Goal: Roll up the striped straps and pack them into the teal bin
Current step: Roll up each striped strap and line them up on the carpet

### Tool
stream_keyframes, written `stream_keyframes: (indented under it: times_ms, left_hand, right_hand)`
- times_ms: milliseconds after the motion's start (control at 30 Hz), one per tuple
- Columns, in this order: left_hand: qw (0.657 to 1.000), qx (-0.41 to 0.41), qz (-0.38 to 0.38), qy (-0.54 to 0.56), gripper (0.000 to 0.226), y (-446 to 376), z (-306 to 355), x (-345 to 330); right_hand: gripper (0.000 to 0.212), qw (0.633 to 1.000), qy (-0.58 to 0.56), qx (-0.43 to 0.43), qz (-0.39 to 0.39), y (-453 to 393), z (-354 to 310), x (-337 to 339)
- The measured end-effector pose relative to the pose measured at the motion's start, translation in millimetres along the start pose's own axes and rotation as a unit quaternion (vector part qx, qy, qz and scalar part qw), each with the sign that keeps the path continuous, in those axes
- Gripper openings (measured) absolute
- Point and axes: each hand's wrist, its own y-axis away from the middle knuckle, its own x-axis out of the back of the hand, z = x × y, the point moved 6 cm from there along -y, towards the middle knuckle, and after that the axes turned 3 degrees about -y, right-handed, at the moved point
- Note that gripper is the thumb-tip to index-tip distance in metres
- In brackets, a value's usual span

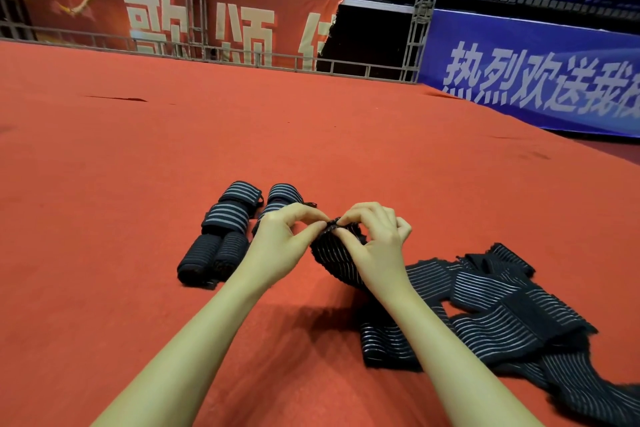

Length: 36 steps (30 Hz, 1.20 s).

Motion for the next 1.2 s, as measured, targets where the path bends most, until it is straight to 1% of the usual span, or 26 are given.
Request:
stream_keyframes:
  times_ms: [67,133,200,267,400,500,633,833,933,1033,1100,1133,1200]
  left_hand:
    - [1.000,-0.016,-0.011,-0.010,0.008,1,2,0]
    - [0.997,-0.058,-0.002,-0.047,0.011,2,5,0]
    - [0.993,-0.086,0.030,-0.074,0.014,1,5,2]
    - [0.991,-0.084,0.061,-0.079,0.014,1,4,5]
    - [0.992,-0.068,0.081,-0.070,0.014,5,2,4]
    - [0.994,-0.052,0.090,-0.043,0.015,4,2,3]
    - [0.993,-0.037,0.102,-0.041,0.016,2,2,4]
    - [0.991,-0.018,0.121,-0.054,0.027,1,0,8]
    - [0.988,-0.044,0.122,-0.082,0.023,1,1,6]
    - [0.982,-0.079,0.117,-0.123,0.009,1,3,5]
    - [0.980,-0.096,0.102,-0.141,0.016,1,4,4]
    - [0.982,-0.099,0.093,-0.133,0.020,-1,5,4]
    - [0.985,-0.102,0.090,-0.108,0.018,-7,11,7]
  right_hand:
    - [0.009,1.000,-0.003,0.006,-0.003,0,-2,1]
    - [0.006,1.000,-0.020,0.002,-0.007,-2,-3,3]
    - [0.018,0.999,-0.044,-0.010,-0.012,-4,-3,3]
    - [0.030,0.998,-0.048,-0.027,-0.013,-4,0,4]
    - [0.038,0.999,0.006,-0.043,-0.001,-1,10,11]
    - [0.027,0.998,-0.006,-0.064,-0.008,-1,17,15]
    - [0.011,0.999,-0.029,-0.037,0.014,-4,8,21]
    - [0.016,0.999,-0.033,-0.010,0.023,-5,-2,18]
    - [0.014,0.999,-0.020,0.003,0.024,-8,-4,17]
    - [0.011,1.000,-0.014,0.021,0.017,-10,-7,16]
    - [0.012,0.999,-0.031,0.016,0.016,-13,-8,18]
    - [0.012,0.999,-0.043,0.010,0.016,-17,-8,21]
    - [0.014,0.998,-0.059,0.004,0.018,-28,-12,26]
